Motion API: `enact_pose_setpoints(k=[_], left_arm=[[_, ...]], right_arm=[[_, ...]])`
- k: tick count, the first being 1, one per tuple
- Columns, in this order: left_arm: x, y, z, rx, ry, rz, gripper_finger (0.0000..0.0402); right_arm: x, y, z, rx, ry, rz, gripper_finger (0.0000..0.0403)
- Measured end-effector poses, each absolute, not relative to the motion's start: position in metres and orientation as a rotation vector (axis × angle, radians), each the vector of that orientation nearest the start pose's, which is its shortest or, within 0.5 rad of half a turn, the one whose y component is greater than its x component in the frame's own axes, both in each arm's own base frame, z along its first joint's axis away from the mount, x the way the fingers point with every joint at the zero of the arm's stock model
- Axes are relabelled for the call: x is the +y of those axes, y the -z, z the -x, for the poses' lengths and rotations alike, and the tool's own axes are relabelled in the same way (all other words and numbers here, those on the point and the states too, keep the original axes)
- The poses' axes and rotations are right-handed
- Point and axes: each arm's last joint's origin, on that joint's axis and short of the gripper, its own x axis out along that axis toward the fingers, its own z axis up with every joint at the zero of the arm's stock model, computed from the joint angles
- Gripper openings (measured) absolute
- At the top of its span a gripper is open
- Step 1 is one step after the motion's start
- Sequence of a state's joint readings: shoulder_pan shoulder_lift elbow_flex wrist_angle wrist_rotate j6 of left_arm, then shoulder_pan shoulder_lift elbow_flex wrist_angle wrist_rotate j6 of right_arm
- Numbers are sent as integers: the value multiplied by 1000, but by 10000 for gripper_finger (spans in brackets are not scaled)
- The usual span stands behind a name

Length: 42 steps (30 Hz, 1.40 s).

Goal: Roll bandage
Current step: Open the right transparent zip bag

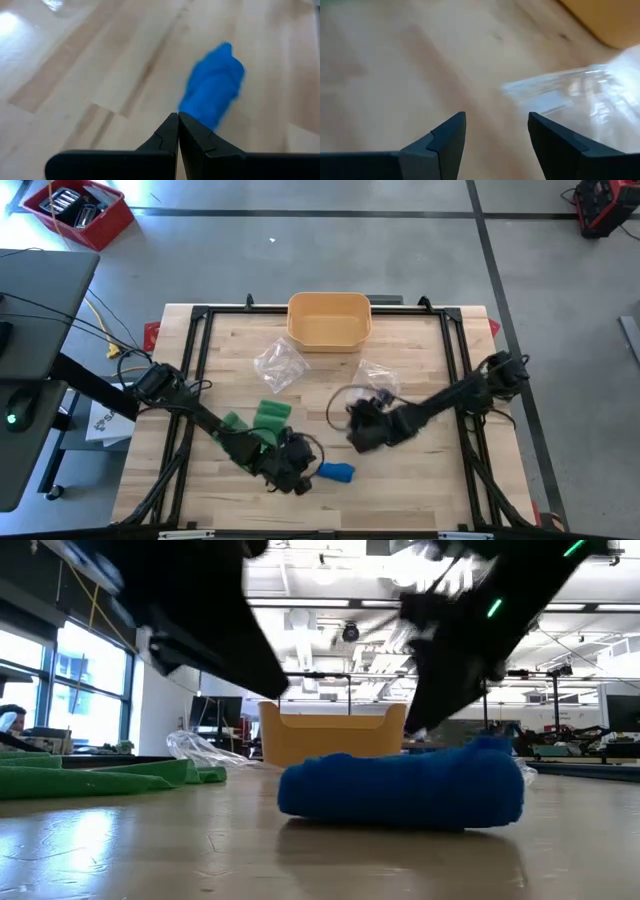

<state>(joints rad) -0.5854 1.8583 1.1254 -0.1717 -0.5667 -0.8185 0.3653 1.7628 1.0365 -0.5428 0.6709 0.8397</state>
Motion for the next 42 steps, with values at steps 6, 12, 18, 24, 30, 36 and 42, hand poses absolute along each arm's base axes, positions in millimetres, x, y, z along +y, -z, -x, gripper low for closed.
enact_pose_setpoints(k=[6, 12, 18, 24, 30, 36, 42], left_arm=[[-204, -162, -310, 722, -276, 240, 7], [-208, -161, -305, 708, -303, 222, 7], [-233, -169, -282, 527, -372, 22, 1], [-267, -189, -256, 270, -430, -147, 1], [-282, -205, -253, 207, -403, -306, 22], [-283, -205, -264, 279, -159, -319, 81], [-282, -209, -268, 253, -180, -348, 125]], right_arm=[[38, -129, -324, 1124, 628, -125, 198], [21, -116, -330, 1224, 528, -121, 71], [65, -136, -319, 1158, 424, -34, 17], [142, -178, -300, 945, 70, 127, 8], [187, -222, -282, 712, -287, 82, 2], [212, -260, -270, 409, -440, 126, 1], [223, -282, -255, 249, -385, 197, 0]])
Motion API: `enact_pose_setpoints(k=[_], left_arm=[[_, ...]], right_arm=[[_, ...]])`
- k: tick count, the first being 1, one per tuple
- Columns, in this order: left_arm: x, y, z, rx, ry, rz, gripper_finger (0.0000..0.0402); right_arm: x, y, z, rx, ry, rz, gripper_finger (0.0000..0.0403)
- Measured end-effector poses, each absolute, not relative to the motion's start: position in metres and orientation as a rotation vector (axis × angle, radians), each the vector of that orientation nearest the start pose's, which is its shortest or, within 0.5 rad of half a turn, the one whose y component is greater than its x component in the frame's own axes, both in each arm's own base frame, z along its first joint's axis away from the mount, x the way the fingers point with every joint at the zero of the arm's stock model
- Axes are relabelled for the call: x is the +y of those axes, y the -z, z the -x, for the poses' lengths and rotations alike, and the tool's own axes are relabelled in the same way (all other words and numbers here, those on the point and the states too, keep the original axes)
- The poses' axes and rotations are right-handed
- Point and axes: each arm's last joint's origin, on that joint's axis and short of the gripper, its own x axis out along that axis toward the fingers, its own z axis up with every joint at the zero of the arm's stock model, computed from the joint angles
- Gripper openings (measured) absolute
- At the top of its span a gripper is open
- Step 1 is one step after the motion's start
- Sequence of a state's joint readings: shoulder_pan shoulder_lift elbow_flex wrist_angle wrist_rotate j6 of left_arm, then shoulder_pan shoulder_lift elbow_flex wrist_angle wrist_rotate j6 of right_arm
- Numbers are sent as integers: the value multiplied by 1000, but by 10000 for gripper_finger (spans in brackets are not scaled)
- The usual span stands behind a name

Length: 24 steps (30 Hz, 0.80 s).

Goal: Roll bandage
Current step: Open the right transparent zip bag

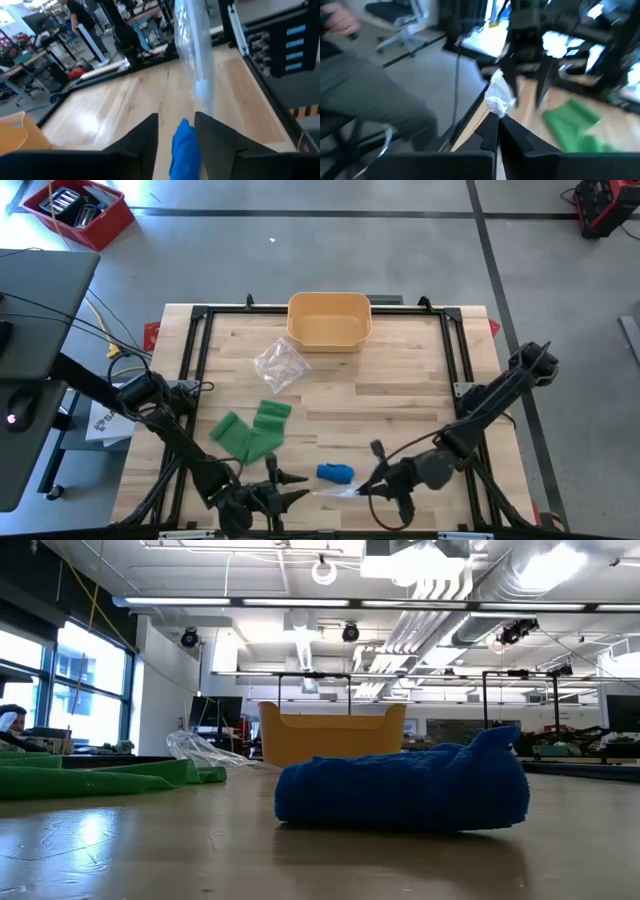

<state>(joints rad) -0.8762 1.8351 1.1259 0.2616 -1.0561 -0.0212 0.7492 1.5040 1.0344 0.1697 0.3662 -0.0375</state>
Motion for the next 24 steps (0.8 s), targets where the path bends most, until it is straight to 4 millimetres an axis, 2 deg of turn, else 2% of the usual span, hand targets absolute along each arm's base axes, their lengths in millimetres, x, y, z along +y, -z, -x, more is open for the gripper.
enact_pose_setpoints(k=[6, 10, 16, 20, 22, 24], left_arm=[[-287, -227, -273, 132, -145, -260, 140], [-295, -241, -267, 36, -110, -315, 135], [-301, -259, -252, -18, -121, -378, 132], [-305, -274, -245, -114, 14, -349, 131], [-304, -280, -247, -184, 77, -325, 131], [-298, -284, -254, -210, 61, -320, 131]], right_arm=[[231, -297, -251, 78, -338, 248, 0], [233, -309, -249, -34, -267, 291, 0], [242, -323, -239, -175, -271, 328, 0], [250, -332, -228, -266, -282, 362, 0], [253, -335, -223, -301, -285, 388, 0], [256, -336, -219, -323, -292, 409, 0]])
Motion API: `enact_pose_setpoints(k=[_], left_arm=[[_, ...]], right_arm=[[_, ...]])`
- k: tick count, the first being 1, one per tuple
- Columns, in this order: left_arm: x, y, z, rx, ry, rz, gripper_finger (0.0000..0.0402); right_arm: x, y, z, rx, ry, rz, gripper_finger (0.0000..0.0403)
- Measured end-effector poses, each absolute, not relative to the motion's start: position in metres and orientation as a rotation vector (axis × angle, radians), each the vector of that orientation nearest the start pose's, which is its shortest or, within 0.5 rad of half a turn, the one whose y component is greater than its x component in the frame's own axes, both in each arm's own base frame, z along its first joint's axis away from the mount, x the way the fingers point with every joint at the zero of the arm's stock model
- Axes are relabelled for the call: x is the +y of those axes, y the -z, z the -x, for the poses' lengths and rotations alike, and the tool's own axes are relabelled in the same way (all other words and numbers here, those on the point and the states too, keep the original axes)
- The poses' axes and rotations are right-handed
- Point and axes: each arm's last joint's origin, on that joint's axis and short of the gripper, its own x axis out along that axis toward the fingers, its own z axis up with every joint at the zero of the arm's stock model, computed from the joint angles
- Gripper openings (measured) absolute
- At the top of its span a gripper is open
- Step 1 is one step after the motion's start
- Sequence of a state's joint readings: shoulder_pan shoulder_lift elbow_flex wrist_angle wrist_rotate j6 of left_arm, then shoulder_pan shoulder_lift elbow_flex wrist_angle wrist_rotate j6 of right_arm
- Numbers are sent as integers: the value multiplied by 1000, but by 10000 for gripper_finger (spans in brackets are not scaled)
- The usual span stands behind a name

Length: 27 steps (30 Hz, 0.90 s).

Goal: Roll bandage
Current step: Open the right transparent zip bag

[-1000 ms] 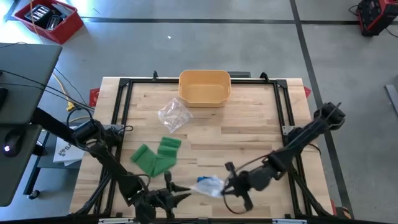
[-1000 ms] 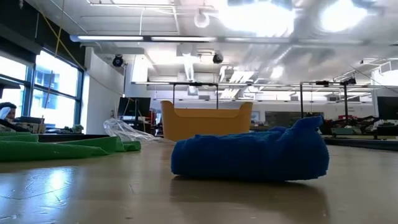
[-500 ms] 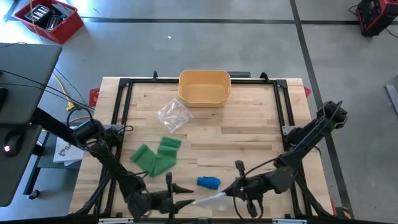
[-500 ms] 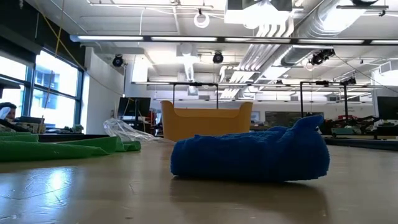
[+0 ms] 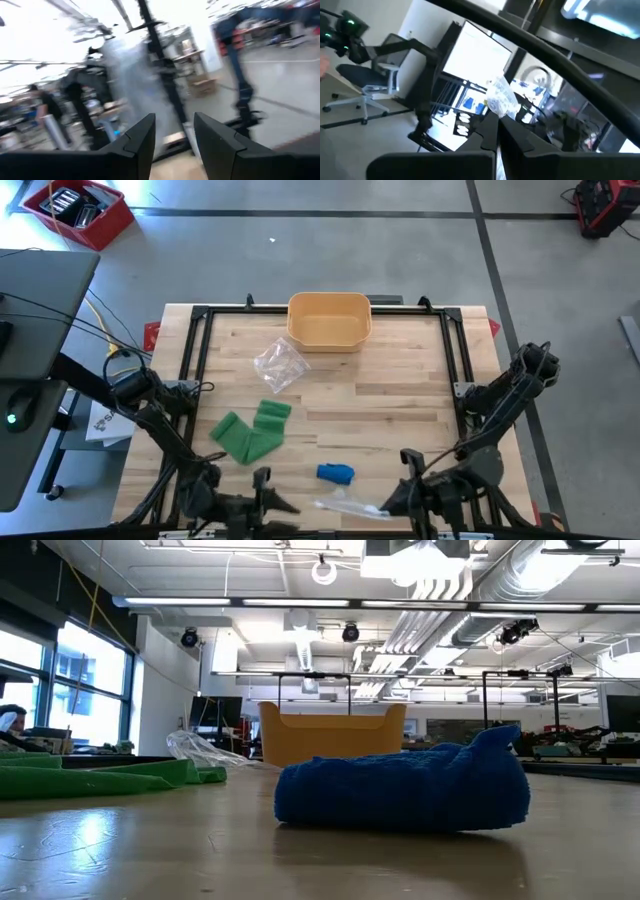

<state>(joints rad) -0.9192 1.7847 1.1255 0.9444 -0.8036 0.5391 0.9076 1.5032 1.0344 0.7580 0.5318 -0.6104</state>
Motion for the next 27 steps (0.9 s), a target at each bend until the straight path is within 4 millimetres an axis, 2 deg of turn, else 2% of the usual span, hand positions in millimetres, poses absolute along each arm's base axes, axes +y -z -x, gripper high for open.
enact_pose_setpoints(k=[3, 5, 8, 12, 18, 22, 27], left_arm=[[-290, -285, -261, -220, 12, -340, 131], [-288, -289, -264, -269, 42, -318, 134], [-283, -296, -266, -345, 68, -281, 144], [-276, -298, -273, -353, 45, -297, 165], [-269, -299, -283, -409, 148, -294, 192], [-266, -300, -284, -427, 141, -284, 189], [-259, -304, -290, -479, 171, -265, 166]], right_arm=[[260, -337, -214, -336, -302, 413, 0], [261, -337, -213, -335, -310, 409, 0], [263, -337, -211, -337, -318, 407, 0], [263, -336, -211, -330, -322, 395, 0], [263, -336, -211, -323, -324, 399, 0], [263, -335, -212, -312, -329, 372, 0], [263, -334, -212, -305, -330, 365, 0]])
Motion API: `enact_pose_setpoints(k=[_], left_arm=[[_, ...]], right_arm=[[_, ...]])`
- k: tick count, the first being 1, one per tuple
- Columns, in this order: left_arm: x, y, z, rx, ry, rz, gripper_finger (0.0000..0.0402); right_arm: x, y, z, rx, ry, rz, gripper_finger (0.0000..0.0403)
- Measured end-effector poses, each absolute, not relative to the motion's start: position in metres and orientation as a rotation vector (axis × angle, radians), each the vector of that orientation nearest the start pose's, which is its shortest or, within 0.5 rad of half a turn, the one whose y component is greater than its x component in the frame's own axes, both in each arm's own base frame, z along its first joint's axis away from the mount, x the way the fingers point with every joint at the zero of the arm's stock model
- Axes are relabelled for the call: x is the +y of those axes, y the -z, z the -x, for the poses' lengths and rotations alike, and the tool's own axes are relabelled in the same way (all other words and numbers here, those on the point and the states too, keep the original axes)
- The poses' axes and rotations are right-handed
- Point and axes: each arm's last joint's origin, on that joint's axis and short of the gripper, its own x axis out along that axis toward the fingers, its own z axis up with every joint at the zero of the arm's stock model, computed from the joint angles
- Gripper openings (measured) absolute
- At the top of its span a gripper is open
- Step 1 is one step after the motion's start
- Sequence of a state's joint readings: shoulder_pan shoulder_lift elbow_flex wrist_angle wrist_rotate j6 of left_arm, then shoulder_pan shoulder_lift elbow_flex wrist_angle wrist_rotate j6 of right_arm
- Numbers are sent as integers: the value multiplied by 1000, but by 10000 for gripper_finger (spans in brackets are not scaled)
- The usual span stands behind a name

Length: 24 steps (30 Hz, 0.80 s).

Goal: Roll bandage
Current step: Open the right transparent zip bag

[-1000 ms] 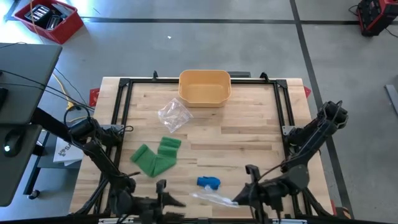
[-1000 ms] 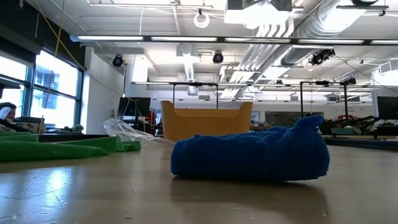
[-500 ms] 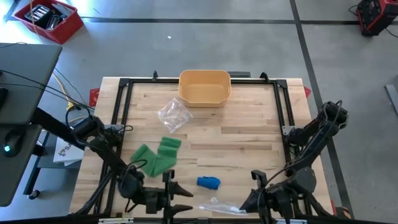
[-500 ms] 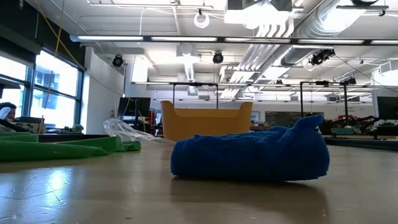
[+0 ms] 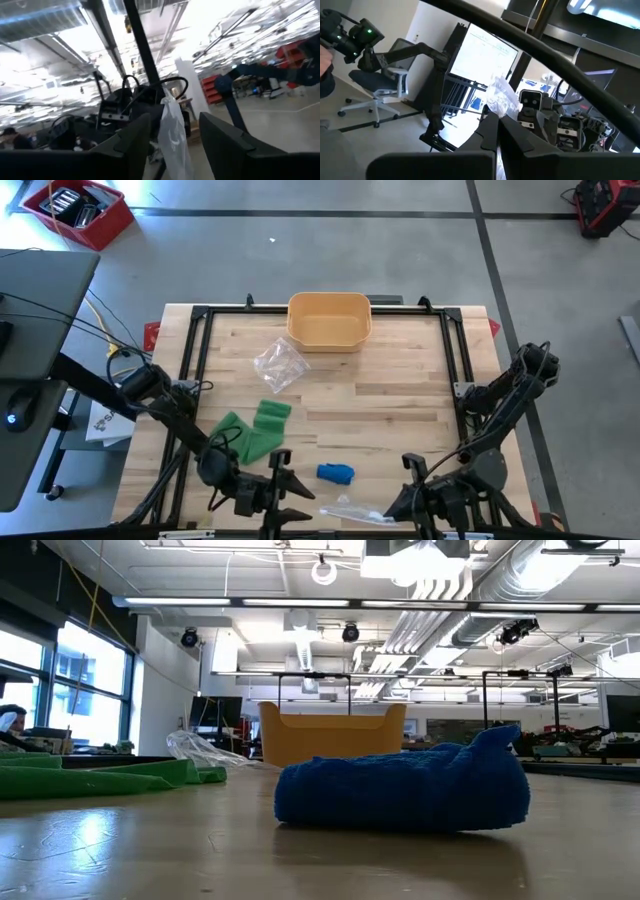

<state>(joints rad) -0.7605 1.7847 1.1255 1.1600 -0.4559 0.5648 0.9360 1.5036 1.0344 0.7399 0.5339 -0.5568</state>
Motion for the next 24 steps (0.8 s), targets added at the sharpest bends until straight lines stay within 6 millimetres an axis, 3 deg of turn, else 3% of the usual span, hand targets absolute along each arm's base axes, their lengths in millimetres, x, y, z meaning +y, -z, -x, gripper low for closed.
enact_pose_setpoints(k=[24], left_arm=[[-251, -301, -300, -449, 190, -227, 15]], right_arm=[[262, -334, -212, -294, -309, 362, 0]])
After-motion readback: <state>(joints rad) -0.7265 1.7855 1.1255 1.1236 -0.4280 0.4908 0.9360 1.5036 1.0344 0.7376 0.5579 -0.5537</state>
